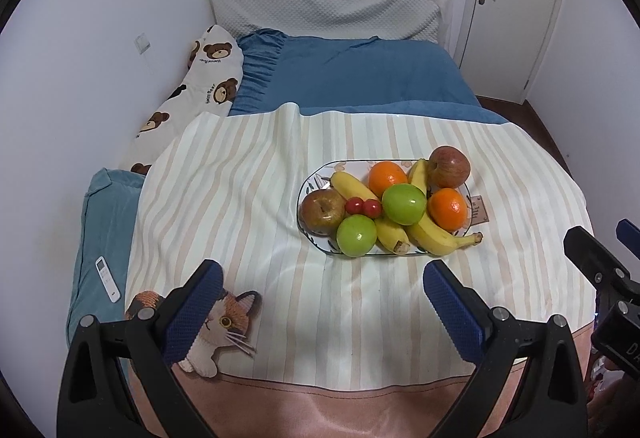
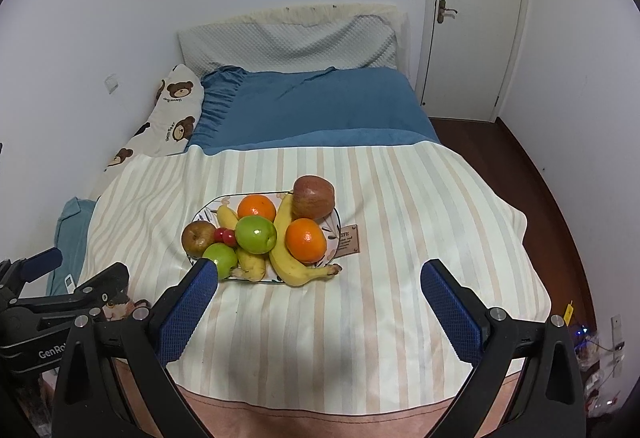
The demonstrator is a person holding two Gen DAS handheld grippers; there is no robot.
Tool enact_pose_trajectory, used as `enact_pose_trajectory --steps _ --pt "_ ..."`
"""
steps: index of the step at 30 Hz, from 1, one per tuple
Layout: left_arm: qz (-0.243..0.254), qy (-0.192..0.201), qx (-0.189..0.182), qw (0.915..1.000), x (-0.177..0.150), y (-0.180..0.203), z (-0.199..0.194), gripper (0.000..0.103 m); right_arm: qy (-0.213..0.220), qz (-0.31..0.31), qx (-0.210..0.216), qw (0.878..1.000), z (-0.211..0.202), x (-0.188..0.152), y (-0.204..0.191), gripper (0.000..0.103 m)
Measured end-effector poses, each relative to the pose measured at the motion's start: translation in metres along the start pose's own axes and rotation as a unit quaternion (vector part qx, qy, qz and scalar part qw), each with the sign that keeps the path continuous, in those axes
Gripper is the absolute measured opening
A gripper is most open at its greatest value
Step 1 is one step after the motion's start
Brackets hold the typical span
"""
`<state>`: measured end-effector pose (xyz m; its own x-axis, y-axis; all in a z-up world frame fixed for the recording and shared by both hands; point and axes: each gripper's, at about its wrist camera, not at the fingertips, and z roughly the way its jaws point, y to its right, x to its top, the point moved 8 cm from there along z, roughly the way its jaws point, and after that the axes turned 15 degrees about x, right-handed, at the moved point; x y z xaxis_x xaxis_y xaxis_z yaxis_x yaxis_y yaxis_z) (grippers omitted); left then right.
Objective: Organize fruits
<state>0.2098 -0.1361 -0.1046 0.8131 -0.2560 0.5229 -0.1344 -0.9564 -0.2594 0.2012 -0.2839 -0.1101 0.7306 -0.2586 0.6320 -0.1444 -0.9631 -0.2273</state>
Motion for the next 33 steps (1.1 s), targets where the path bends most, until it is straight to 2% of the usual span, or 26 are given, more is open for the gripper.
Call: enact_pose_trajectory --steps 33 --pt "-0.006 0.007 0.007 0.9999 0.0028 -0.0048 -0.0017 0.103 0.002 -0.001 -0.001 1.000 -0.0003 0.0026 -0.0013 0.103"
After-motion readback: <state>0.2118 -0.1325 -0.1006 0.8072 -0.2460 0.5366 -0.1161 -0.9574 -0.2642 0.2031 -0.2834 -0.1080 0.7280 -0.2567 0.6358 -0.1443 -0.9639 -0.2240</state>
